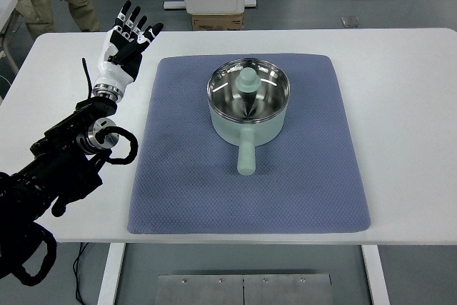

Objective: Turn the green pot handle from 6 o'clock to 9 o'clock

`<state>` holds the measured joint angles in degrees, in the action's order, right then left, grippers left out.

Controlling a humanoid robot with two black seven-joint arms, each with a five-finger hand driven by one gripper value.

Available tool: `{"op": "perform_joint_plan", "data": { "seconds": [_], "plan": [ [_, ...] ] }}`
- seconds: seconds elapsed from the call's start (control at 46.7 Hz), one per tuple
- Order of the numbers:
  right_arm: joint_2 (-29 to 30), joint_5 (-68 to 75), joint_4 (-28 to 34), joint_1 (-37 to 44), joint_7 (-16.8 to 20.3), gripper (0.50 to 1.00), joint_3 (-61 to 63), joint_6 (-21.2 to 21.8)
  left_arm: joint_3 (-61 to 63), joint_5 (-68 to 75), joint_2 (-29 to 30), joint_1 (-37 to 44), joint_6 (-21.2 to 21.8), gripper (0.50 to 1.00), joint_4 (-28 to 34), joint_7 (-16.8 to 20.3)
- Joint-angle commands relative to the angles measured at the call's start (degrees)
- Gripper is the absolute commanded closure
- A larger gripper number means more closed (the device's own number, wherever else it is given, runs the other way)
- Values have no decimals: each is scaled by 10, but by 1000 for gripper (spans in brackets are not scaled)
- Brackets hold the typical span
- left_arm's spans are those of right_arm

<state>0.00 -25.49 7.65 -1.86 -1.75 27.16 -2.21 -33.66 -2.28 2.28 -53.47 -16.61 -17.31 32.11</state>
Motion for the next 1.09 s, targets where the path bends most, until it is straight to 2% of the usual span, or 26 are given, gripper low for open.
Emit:
{"op": "perform_joint_plan", "data": {
  "seconds": [0.0, 0.92, 1.07],
  "plan": [
    [0, 0, 0, -1, 0, 500, 0, 0, 0, 0, 3, 0, 0, 500, 0, 0],
    [0, 0, 0, 0, 0, 500, 0, 0, 3, 5, 33, -13, 0, 500, -2, 1],
    [0, 1, 0, 0, 0, 500, 0, 0, 12, 5, 65, -26, 3, 500, -49, 1]
  ]
}}
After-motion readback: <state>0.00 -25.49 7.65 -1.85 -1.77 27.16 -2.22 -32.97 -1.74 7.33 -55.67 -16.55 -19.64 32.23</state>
